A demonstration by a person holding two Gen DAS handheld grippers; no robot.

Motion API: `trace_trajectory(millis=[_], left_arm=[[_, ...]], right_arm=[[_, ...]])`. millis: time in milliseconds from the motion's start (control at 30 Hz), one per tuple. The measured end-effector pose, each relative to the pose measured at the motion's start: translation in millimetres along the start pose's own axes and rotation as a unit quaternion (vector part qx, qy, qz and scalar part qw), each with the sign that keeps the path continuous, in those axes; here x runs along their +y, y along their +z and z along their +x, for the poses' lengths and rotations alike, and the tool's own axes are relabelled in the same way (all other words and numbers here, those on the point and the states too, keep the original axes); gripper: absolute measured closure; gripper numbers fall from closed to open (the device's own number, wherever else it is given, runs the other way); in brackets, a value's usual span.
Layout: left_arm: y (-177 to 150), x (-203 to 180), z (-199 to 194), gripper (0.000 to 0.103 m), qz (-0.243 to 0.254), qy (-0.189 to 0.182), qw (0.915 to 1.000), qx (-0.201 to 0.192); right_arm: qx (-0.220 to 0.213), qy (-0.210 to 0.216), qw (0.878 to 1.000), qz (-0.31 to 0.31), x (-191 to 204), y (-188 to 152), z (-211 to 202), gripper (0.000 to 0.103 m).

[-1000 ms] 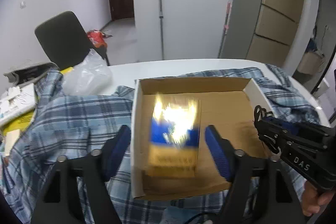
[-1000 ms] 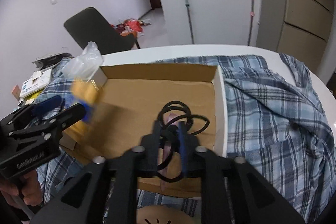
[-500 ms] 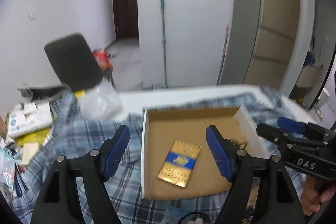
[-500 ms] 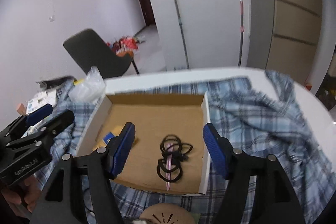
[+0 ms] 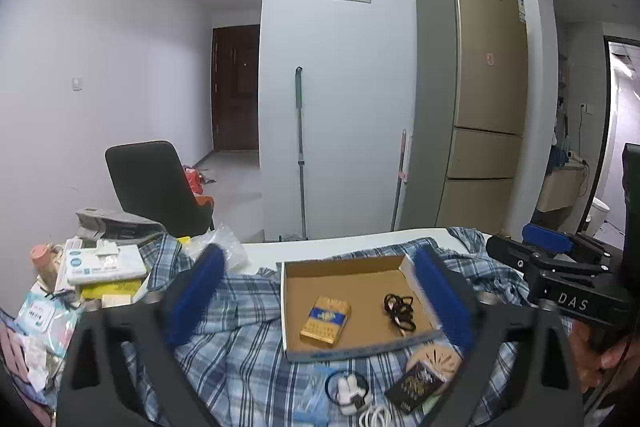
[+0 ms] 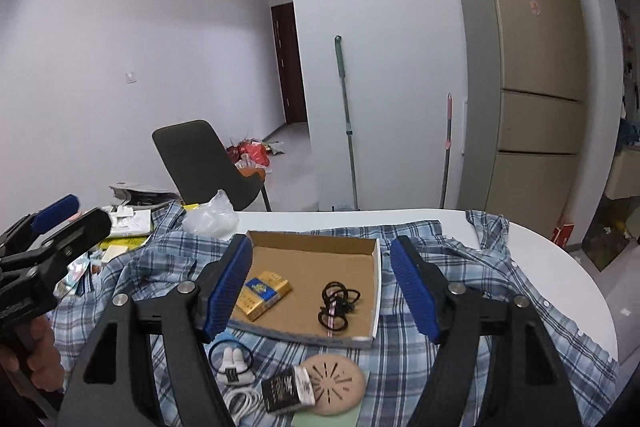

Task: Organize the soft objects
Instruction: 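Raise both grippers away from the box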

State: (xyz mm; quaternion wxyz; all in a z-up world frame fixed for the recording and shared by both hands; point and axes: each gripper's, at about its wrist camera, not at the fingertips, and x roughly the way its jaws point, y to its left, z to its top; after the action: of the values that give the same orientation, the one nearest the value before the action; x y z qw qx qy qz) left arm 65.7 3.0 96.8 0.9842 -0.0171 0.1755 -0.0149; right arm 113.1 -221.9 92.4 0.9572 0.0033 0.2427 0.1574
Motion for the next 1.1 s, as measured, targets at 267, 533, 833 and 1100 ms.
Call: trace_trajectory(millis=[267, 533, 833, 1100], left_arm=[[-50, -1, 8, 0.000, 0.016, 0.001, 0.9997, 0.021], [-88, 6, 37, 0.000, -0.010, -0.009, 0.9991, 0.040], [-114, 12, 60, 0.000, -0.005, 0.003, 0.9982, 0.059], [-116, 15, 59, 0.000, -0.008, -0.004, 0.9984, 0.057]], right_arm=[[0.008, -0.014, 1.000, -0.008, -6, -36, 4, 0.030], [0.063, -0.021, 0.998, 0.011, -25, -72, 40, 0.030], [0.149, -0.056, 0.987, 0.019, -36, -103, 82, 0.030], [0.196, -0.043, 0.979, 0.023, -40, -115, 95, 0.030]])
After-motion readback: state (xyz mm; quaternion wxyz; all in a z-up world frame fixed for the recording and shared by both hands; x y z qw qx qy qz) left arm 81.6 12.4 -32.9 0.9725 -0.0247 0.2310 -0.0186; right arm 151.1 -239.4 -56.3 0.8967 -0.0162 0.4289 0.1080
